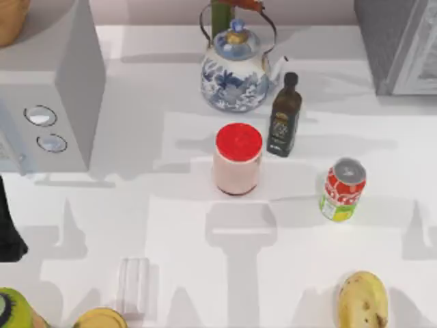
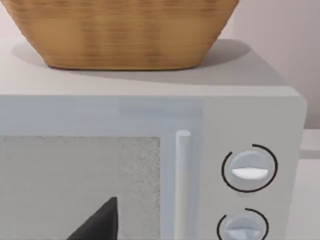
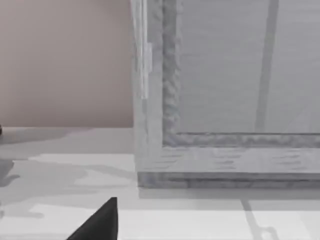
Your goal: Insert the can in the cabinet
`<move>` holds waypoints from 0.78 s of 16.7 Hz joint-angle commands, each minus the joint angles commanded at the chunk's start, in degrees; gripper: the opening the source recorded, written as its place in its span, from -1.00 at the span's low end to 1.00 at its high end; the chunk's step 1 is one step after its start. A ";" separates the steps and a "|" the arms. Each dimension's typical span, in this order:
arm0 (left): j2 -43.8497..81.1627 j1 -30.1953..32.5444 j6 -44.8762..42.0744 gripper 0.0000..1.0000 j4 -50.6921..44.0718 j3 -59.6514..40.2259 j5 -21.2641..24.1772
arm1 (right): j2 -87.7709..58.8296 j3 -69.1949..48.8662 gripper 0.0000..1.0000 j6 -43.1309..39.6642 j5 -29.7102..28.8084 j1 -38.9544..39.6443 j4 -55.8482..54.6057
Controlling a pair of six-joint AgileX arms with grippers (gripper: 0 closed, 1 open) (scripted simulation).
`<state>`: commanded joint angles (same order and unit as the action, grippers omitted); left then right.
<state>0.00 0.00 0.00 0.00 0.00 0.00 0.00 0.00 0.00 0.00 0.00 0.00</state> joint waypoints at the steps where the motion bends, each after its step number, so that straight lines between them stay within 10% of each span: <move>1: 0.00 0.00 0.00 1.00 0.00 0.00 0.00 | 0.00 0.00 1.00 0.00 0.00 0.00 0.00; 13: 0.00 0.00 0.00 1.00 0.00 0.00 0.00 | -38.35 -6.46 1.00 4.08 -14.86 21.66 -25.22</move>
<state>0.00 0.00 0.00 0.00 0.00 0.00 -38.35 -6.46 4.08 -14.86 21.66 -25.22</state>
